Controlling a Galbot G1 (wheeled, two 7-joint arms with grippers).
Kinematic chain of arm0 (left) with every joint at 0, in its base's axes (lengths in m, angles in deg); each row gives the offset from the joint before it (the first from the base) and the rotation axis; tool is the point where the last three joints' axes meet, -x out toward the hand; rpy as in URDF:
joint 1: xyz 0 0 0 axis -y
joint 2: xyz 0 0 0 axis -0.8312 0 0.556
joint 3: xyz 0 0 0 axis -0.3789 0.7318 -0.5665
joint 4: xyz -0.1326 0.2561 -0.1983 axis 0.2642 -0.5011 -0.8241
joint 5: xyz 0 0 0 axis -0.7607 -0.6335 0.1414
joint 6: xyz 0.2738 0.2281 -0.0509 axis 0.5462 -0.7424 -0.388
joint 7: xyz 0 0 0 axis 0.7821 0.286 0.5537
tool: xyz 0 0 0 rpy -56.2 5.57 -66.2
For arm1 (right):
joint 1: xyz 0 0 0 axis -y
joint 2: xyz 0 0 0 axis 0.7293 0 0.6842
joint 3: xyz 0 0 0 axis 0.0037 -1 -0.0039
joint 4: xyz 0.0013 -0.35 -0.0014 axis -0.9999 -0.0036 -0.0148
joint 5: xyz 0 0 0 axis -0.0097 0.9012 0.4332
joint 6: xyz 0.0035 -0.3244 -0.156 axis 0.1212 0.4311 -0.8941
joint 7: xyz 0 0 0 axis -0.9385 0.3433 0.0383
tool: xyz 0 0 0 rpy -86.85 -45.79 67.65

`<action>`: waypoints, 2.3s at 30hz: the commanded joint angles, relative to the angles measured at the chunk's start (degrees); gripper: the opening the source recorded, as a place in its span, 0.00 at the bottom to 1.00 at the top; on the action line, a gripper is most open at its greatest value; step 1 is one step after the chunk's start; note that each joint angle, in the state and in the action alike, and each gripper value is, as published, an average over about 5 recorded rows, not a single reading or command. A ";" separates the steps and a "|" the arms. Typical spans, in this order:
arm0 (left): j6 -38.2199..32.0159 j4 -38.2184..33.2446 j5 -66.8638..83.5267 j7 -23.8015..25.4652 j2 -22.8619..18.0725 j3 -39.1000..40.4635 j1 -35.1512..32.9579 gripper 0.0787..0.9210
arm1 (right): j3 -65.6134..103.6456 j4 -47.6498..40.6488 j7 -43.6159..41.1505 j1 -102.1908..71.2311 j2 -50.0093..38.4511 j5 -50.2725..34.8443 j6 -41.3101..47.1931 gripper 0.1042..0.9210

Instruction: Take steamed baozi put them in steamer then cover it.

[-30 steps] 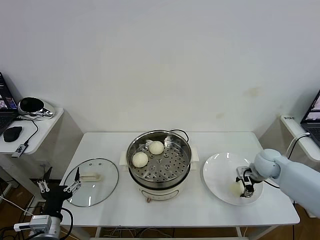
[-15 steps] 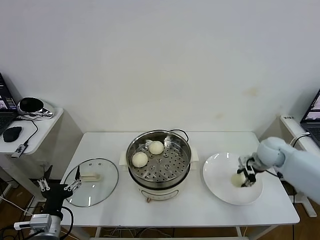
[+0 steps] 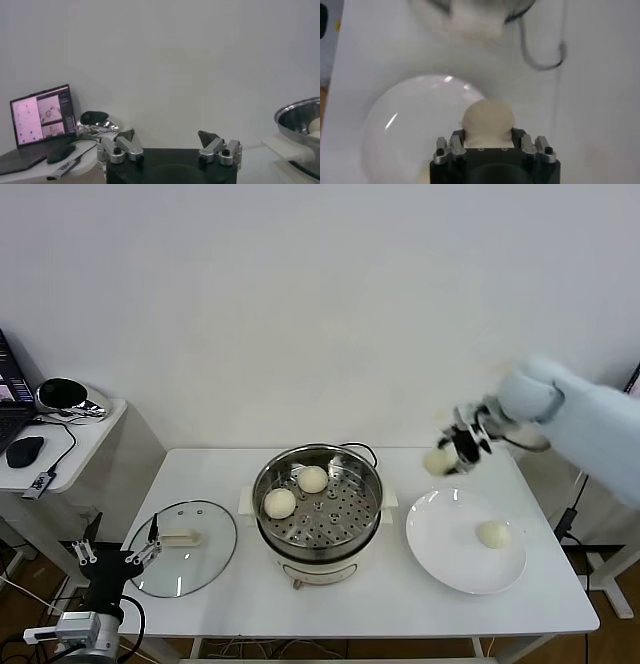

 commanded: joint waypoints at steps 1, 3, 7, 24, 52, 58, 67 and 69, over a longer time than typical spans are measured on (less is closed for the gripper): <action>-0.06 -0.21 -0.06 -0.02 -0.32 -0.12 -0.12 0.88 | -9.34 1.91 3.52 10.54 13.05 -11.69 -7.02 0.58; -0.08 -0.31 -0.06 -0.02 -0.41 -0.36 -0.17 0.88 | -10.61 2.09 3.79 9.91 15.54 -10.84 -9.35 0.58; -0.09 -0.51 -0.01 -0.03 -0.52 -0.85 -0.23 0.88 | -13.91 1.47 4.33 9.04 20.76 -7.88 -14.29 0.59; -0.29 -1.36 0.03 -0.16 -1.61 -1.66 -0.97 0.88 | -18.59 -0.18 4.76 2.79 26.16 7.91 -29.34 0.61; -0.61 -0.45 0.05 -0.17 -1.51 -1.54 -0.06 0.88 | -15.61 1.28 2.21 9.07 18.60 6.52 -20.25 0.88; -0.76 -0.14 0.11 -0.14 -0.86 -1.20 0.36 0.88 | -14.13 4.82 0.96 12.14 8.22 2.14 -0.89 0.88; -1.11 0.61 0.09 -0.11 -0.08 0.19 1.24 0.88 | -10.47 8.98 3.87 6.40 -9.36 -0.13 13.04 0.88; -1.22 0.83 0.06 -0.11 0.04 0.47 1.40 0.88 | -8.48 8.82 3.81 2.68 -12.65 2.19 12.19 0.88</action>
